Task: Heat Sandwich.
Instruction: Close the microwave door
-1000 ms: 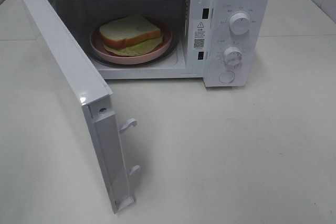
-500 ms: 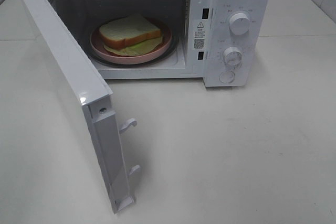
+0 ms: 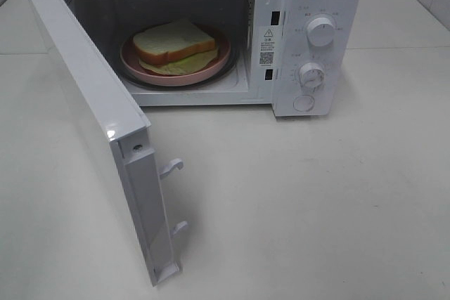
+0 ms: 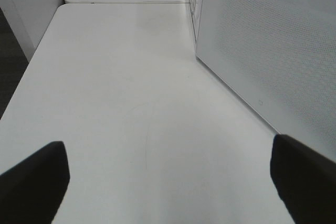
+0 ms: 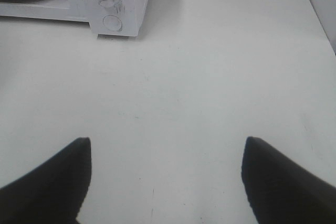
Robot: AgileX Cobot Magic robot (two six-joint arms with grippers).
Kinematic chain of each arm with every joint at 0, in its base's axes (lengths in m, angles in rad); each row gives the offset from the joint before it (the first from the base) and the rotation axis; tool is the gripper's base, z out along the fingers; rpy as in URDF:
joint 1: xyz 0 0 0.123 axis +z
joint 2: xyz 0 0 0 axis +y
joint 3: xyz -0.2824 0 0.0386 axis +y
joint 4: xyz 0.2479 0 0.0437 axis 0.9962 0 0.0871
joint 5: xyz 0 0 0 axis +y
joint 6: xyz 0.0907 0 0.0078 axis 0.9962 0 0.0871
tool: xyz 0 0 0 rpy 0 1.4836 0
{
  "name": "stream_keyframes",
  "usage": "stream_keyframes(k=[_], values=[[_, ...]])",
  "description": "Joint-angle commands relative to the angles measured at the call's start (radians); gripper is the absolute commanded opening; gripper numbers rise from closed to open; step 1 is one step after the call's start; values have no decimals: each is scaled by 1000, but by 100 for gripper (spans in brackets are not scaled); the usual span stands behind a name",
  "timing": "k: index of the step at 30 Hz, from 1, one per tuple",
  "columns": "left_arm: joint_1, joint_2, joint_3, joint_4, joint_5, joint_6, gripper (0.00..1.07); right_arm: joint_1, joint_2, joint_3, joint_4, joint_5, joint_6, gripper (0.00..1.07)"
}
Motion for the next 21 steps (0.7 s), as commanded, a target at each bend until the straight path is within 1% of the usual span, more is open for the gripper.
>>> stream_keyframes(k=[1, 21], values=[[-4, -25, 3, -1, -6, 0, 98, -4, -26, 1, 4, -4, -6, 76], [-4, -25, 3, -9, -6, -4, 98, -4, -26, 1, 4, -4, -6, 76]])
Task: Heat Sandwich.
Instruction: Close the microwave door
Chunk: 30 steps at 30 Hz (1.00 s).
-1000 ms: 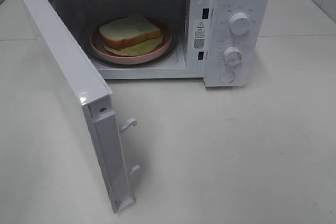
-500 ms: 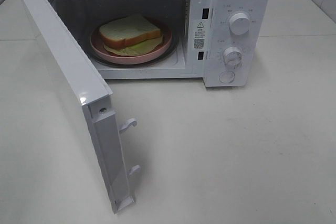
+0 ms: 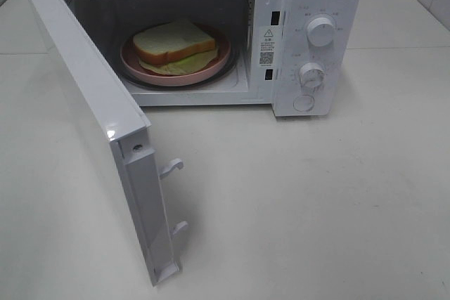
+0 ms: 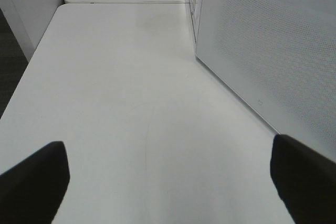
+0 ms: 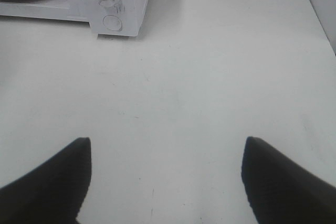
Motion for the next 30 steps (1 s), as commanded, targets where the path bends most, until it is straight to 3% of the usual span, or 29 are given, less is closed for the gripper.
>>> stream_keyframes(k=[1, 13, 17, 21, 26, 29, 30], values=[[-4, -25, 3, -8, -7, -4, 98, -4, -26, 1, 4, -4, -4, 76], [-4, 79, -36, -8, -113, -4, 98, -4, -26, 1, 4, -4, -4, 76], [-4, 148, -36, -6, -141, -3, 92, -4, -26, 1, 3, -4, -3, 76], [-4, 227, -35, -5, -185, -3, 65, -4, -26, 1, 3, -4, -3, 76], [-4, 279, -35, -5, -206, -3, 51, -4, -26, 1, 3, -4, -3, 76], [-4, 343, -35, -1, -245, -3, 34, -4, -26, 1, 3, -4, -3, 76], [-4, 378, -35, 3, -268, -3, 22, -4, -26, 1, 3, -4, -3, 76]])
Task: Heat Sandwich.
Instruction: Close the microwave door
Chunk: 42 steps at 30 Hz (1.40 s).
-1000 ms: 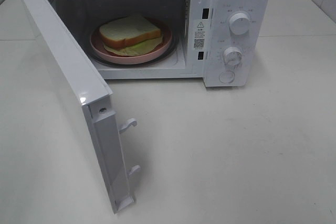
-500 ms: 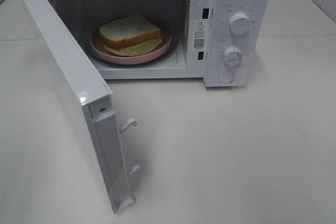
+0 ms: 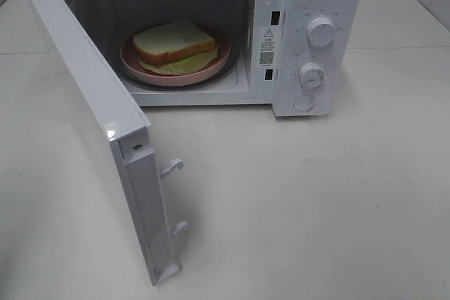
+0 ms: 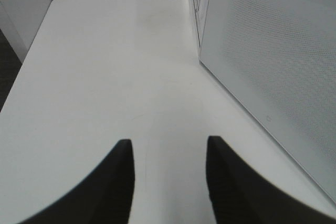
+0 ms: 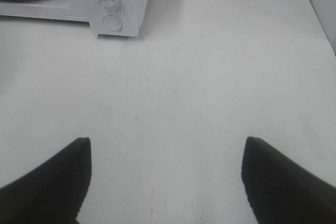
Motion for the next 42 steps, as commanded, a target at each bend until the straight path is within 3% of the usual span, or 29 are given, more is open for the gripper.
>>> stream_keyframes(k=[1, 5, 13, 24, 35, 39, 40, 42], values=[[-4, 36, -8, 2, -50, -3, 22, -4, -26, 1, 3, -4, -3, 76], [-4, 122, 23, 2, -167, -2, 0, -4, -26, 1, 3, -4, -3, 76], [-4, 223, 123, 2, -426, 0, 0, -4, -26, 1, 3, -4, -3, 76], [-4, 426, 293, 38, -983, 0, 0, -4, -26, 1, 3, -4, -3, 76], [-4, 671, 304, 61, -1327, -14, 0, -4, -26, 1, 3, -4, -3, 76], [-4, 777, 303, 157, -1448, -101, 0, -4, -26, 1, 3, -4, -3, 76], [-4, 777, 303, 157, -1448, -101, 0, -4, -26, 1, 3, -4, -3, 76], [-8, 828, 298, 229, -1497, -173, 0, -4, -26, 1, 3, -4, -3, 76]])
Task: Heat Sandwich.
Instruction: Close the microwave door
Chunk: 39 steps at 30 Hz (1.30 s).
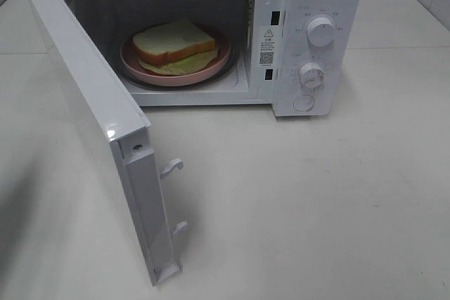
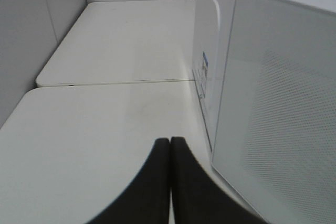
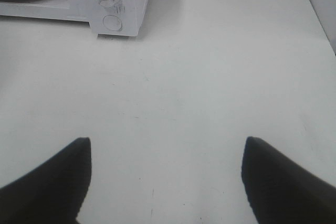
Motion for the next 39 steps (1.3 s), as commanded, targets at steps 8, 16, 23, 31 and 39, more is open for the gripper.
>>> stream_keyframes(k=[8, 16, 23, 31, 39], values=[[-119, 165, -32, 107, -160, -64, 0, -4, -26, 1, 3, -4, -3, 76], [-238, 303, -118, 106, -172, -53, 0, -4, -26, 1, 3, -4, -3, 76], [-341, 400, -184, 101, -187, -53, 0, -4, -26, 1, 3, -4, -3, 76], [-449, 481, -285, 32, -182, -53, 0, -4, -26, 1, 3, -4, -3, 76], [-527, 556, -389, 6, -175, -52, 0, -4, -26, 1, 3, -4, -3, 76]])
